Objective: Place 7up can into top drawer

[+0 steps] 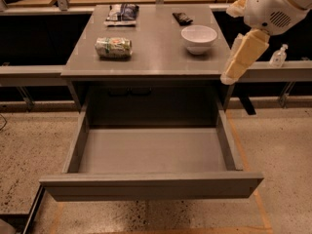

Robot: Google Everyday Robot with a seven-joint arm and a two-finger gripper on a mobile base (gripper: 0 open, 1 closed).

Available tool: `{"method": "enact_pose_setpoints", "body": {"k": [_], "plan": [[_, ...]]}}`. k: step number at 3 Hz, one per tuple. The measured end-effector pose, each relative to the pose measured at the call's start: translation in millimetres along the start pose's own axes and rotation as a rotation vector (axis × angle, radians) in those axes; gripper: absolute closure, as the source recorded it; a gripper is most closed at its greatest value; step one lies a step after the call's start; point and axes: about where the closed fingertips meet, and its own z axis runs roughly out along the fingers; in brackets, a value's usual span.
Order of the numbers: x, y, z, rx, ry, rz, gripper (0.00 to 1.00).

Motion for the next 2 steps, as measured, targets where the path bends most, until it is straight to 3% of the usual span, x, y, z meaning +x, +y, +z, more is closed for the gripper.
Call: {"method": "enact_pose_setpoints", "body": {"k": [1, 2], "plan": [[1.0, 0.7, 1.7, -0.007, -0.002, 0.009, 0.0], [-9.5, -10.2, 19.4, 0.0, -0.049, 0.035, 0.0]]}}
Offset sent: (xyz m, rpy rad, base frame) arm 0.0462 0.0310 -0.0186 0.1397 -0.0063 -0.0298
